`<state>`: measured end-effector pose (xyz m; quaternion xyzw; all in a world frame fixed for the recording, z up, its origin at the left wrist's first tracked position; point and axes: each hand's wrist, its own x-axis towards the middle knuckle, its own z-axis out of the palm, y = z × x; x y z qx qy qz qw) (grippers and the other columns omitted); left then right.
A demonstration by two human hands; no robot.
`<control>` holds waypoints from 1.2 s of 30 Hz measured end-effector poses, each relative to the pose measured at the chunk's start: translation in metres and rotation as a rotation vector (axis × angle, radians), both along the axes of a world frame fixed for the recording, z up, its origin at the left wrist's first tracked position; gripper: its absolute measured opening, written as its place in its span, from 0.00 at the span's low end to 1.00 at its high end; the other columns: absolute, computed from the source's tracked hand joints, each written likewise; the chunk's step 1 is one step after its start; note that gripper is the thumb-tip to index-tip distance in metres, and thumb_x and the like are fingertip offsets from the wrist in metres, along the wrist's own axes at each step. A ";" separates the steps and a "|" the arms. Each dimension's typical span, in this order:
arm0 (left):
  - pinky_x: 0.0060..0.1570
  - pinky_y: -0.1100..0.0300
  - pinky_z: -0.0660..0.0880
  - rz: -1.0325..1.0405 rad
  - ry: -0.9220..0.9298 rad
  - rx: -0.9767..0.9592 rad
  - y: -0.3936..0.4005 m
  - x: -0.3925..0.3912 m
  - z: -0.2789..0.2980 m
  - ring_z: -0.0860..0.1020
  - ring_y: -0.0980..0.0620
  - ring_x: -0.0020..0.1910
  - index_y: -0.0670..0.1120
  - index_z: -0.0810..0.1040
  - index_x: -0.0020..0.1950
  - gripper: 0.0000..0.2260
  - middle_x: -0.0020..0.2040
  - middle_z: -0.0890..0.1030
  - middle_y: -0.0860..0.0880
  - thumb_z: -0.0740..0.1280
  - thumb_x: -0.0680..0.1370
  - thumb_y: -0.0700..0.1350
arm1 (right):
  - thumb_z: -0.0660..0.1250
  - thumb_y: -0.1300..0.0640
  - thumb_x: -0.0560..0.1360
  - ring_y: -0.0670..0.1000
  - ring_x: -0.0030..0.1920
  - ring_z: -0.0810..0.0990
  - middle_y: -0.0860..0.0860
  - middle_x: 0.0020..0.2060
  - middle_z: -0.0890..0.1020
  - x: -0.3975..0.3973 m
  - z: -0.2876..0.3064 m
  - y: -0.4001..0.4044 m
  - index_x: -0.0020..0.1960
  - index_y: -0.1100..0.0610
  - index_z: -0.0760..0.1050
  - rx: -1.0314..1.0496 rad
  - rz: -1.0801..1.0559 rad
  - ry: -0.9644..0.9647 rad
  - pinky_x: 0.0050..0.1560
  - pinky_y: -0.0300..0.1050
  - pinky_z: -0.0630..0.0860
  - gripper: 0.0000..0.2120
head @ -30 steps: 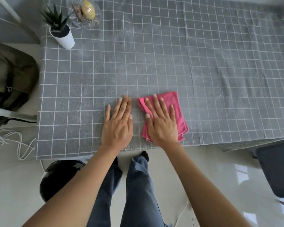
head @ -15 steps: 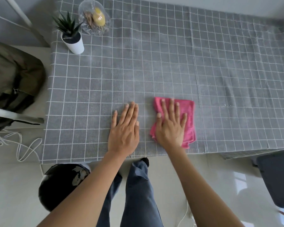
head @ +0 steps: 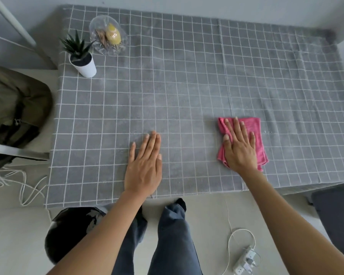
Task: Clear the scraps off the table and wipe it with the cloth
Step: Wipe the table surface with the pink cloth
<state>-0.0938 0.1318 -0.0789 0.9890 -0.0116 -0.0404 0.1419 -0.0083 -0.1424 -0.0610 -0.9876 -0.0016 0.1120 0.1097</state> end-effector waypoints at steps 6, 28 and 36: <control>0.75 0.49 0.41 0.016 0.010 0.031 -0.003 0.001 0.001 0.48 0.53 0.77 0.46 0.50 0.78 0.24 0.78 0.50 0.50 0.42 0.82 0.49 | 0.35 0.41 0.79 0.45 0.76 0.39 0.42 0.77 0.43 -0.002 -0.003 0.002 0.77 0.39 0.41 -0.007 0.000 -0.032 0.75 0.53 0.36 0.26; 0.75 0.47 0.47 0.095 -0.018 -0.035 -0.151 0.093 0.000 0.49 0.53 0.76 0.44 0.54 0.77 0.25 0.77 0.51 0.50 0.41 0.81 0.49 | 0.36 0.43 0.80 0.45 0.75 0.34 0.42 0.76 0.39 0.003 -0.001 -0.024 0.77 0.41 0.40 0.134 0.125 -0.003 0.73 0.53 0.31 0.25; 0.75 0.48 0.46 0.118 -0.048 -0.016 -0.152 0.089 -0.004 0.47 0.55 0.77 0.48 0.50 0.78 0.25 0.78 0.50 0.52 0.42 0.82 0.52 | 0.31 0.41 0.78 0.46 0.75 0.33 0.43 0.76 0.39 0.023 -0.007 -0.076 0.76 0.41 0.37 0.078 -0.054 -0.016 0.74 0.55 0.32 0.27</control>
